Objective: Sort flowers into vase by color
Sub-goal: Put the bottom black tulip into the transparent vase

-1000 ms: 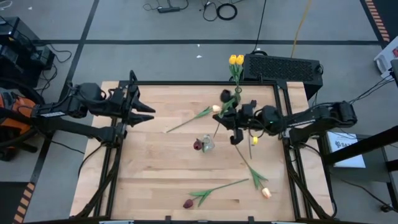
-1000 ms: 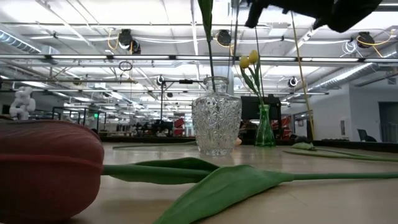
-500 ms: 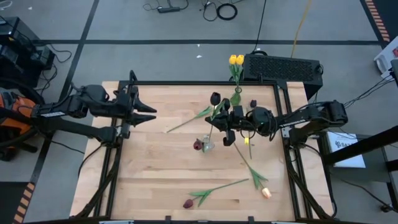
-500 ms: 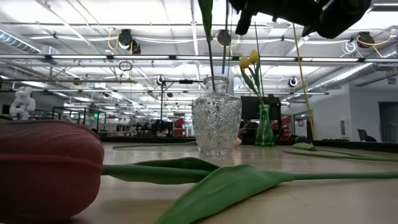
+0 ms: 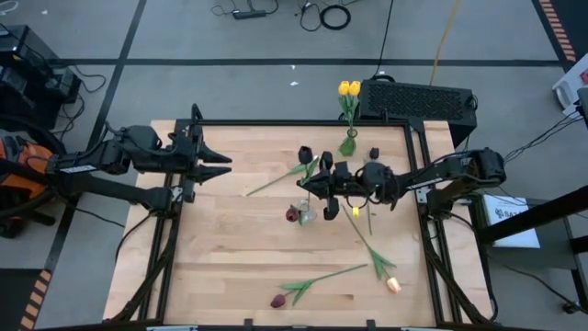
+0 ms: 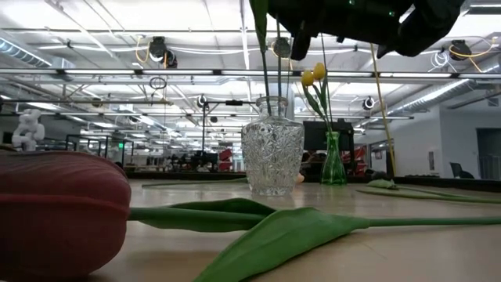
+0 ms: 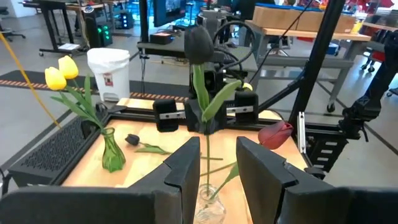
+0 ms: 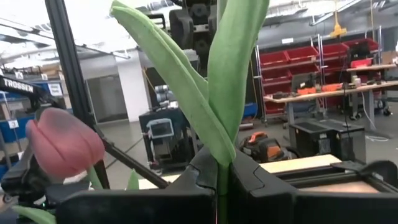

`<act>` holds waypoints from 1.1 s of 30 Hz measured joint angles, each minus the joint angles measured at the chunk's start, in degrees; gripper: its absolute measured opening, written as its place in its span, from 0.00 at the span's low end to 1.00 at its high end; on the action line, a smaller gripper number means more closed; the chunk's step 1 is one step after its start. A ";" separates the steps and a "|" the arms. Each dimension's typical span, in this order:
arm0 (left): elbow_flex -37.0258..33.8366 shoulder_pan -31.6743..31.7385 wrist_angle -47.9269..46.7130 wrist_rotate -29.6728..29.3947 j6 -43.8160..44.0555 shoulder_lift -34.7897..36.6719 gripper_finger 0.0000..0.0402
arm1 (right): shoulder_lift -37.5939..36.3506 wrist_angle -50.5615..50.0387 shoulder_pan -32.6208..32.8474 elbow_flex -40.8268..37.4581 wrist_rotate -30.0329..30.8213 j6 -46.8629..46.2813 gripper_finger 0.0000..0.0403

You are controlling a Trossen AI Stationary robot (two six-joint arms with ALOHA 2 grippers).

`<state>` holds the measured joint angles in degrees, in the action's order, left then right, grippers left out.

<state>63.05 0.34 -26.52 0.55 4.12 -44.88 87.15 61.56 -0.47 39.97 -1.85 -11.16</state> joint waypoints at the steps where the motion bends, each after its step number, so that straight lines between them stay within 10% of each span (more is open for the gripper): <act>1: 0.00 0.00 0.00 0.01 0.04 0.00 0.28 | 0.00 -0.23 -0.02 0.00 0.00 0.20 0.00; 13: 0.00 0.00 -0.02 0.47 3.07 0.00 0.28 | -0.05 -7.76 -0.07 0.00 0.33 0.36 0.02; 33: 0.00 0.00 -0.17 -0.04 3.01 0.00 0.28 | -0.35 -15.91 -0.07 0.00 0.02 4.35 0.32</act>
<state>63.05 0.34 -26.70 0.52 7.14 -44.88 86.80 45.66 -0.54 39.97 -1.83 -6.81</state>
